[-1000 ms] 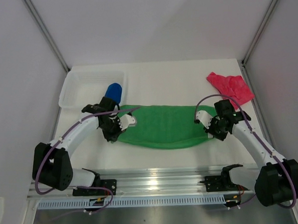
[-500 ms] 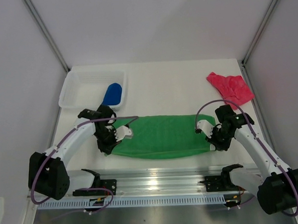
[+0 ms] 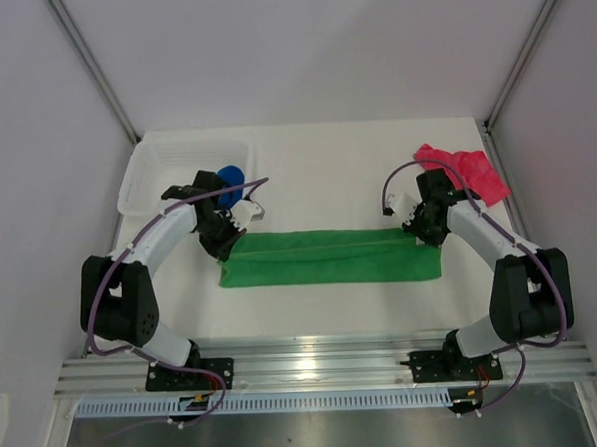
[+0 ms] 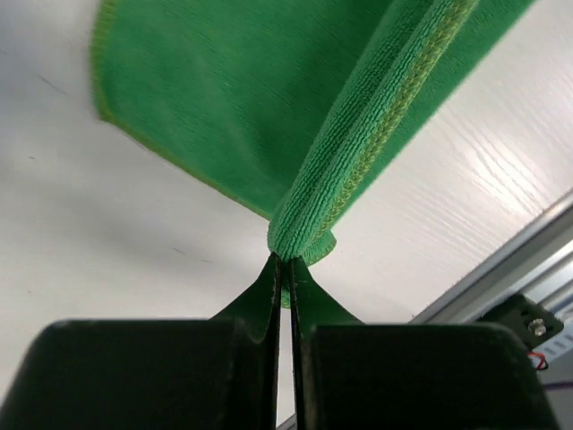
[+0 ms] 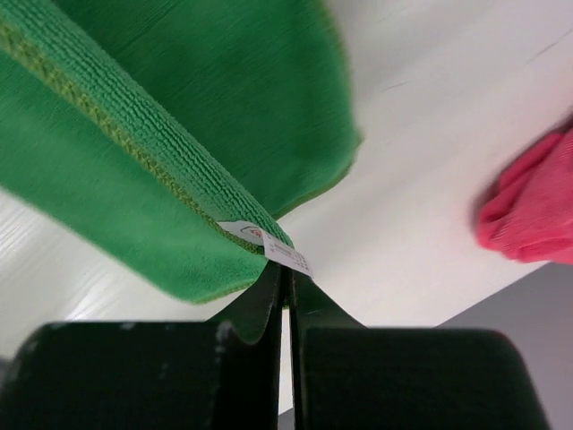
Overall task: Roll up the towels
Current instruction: Fold the towel
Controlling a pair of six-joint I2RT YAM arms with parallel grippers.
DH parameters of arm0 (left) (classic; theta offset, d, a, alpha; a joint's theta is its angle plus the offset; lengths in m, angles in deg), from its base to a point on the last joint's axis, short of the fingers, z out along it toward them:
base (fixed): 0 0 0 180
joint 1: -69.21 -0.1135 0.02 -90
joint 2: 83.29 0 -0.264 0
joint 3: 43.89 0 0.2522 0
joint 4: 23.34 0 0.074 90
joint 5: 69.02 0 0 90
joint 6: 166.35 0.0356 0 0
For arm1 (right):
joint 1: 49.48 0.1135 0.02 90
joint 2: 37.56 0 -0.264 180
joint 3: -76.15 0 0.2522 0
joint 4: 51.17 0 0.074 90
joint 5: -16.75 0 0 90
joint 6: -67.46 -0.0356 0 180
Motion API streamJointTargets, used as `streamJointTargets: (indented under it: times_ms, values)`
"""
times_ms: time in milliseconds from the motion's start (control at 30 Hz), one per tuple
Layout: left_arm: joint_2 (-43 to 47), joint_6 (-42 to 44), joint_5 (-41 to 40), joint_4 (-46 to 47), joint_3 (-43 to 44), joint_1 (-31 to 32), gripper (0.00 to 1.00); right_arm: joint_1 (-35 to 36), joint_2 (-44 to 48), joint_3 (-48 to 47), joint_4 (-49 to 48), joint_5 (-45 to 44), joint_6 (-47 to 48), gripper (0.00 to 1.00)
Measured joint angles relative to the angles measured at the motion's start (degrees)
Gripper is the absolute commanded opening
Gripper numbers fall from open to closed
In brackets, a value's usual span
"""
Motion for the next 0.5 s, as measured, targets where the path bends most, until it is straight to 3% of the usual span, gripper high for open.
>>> streamJointTargets:
  times_ms: [500]
  values:
    - [-9.03,-4.61,-6.82,5.07,5.97,0.0,0.02,-0.15,-14.38,-10.91,-4.02,-3.63,-2.43,0.0]
